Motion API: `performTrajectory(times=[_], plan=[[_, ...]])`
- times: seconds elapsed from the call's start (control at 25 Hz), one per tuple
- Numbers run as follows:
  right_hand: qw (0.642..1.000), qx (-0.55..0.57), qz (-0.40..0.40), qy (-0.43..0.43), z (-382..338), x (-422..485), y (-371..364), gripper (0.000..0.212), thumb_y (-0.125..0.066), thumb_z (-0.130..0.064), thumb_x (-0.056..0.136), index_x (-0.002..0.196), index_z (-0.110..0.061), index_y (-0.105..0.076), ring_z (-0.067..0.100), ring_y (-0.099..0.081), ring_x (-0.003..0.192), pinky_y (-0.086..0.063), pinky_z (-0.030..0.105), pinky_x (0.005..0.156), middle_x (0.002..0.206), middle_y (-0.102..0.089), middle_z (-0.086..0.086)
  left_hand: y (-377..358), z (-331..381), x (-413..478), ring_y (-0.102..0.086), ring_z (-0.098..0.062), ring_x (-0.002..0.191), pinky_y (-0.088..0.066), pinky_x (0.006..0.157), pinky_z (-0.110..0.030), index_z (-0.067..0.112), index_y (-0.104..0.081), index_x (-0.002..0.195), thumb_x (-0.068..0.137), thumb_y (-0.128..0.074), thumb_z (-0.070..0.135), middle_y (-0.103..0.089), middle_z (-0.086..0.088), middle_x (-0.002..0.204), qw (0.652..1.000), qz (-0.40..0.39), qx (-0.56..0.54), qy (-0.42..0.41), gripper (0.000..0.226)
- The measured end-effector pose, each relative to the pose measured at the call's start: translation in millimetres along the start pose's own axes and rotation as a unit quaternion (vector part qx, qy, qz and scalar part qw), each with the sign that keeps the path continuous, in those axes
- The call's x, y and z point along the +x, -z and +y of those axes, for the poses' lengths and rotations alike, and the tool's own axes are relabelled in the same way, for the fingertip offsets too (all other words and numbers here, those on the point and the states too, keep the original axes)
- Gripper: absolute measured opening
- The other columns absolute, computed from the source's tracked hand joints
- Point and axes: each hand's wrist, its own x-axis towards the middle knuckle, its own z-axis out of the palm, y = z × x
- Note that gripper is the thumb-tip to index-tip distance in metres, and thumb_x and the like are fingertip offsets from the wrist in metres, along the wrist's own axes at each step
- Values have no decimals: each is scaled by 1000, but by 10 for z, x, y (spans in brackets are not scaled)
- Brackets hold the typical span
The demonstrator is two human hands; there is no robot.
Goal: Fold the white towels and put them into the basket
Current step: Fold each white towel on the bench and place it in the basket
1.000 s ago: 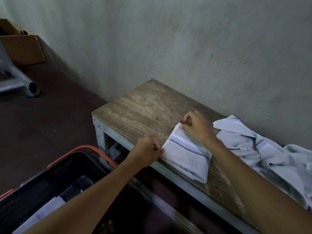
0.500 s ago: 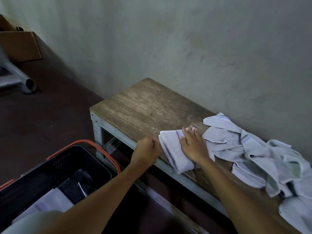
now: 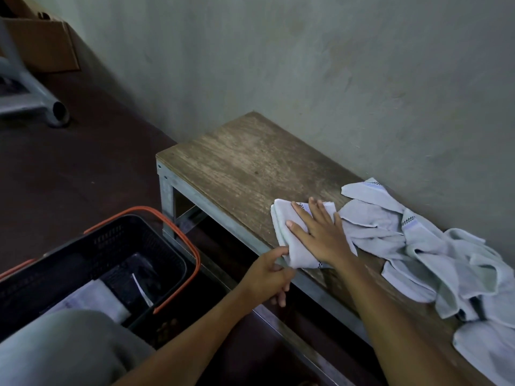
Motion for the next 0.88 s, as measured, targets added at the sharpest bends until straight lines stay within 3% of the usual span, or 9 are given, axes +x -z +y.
performTrajectory(times=[0.16, 0.28, 0.4, 0.6, 0.72, 0.88], plan=[[999, 10, 22, -24, -19, 32, -32, 70, -4, -77, 77, 143, -53, -4, 12, 5, 147, -1, 50, 117, 160, 1, -6, 1, -67, 27, -52, -14, 35, -47, 45, -25, 22, -55, 107, 85, -65, 26, -44, 5, 41, 989, 33, 127, -61, 24], [999, 0, 35, -18, -17, 29, -51, 75, 2, -78, 73, 143, -52, -2, 13, 3, 147, -4, 51, 117, 160, -2, -6, -52, -16, 30, -53, -15, 37, -45, 44, -25, 13, -56, 99, 87, -64, 25, -45, 4, 41, 996, 46, 56, -58, 19], [999, -6, 33, -19, -14, 19, -33, 81, 6, -82, 70, 144, -50, 0, 14, 4, 147, -4, 52, 117, 160, -1, -5, -138, 2, 11, -58, -16, 42, -43, 43, -23, 12, -57, 105, 91, -59, 29, -53, 2, 47, 999, 37, -36, -7, 22], [998, -9, 41, -46, -42, 51, -46, 61, -11, -69, 88, 144, -49, -4, 14, 2, 147, -2, 51, 117, 160, -3, -5, -139, -99, -14, -58, -14, 41, -46, 47, -25, 2, -59, 89, 87, -63, 30, -55, 2, 49, 993, 113, 17, -23, 29], [998, -13, 40, -51, -40, 55, -48, 59, -12, -68, 89, 145, -48, -4, 14, 3, 147, -1, 51, 117, 160, -1, -5, -145, -103, -7, -58, -14, 43, -45, 47, -21, 7, -55, 79, 84, -67, 31, -56, 2, 52, 986, 162, 18, -33, 27], [998, -10, 38, -54, -37, 54, -42, 60, -11, -67, 90, 146, -47, -4, 15, 4, 147, 1, 51, 116, 160, 0, -4, -132, -88, 17, -62, -11, 50, -46, 52, -17, 20, -55, 103, 85, -67, 27, -59, -7, 62, 987, 153, -4, -54, 23]])
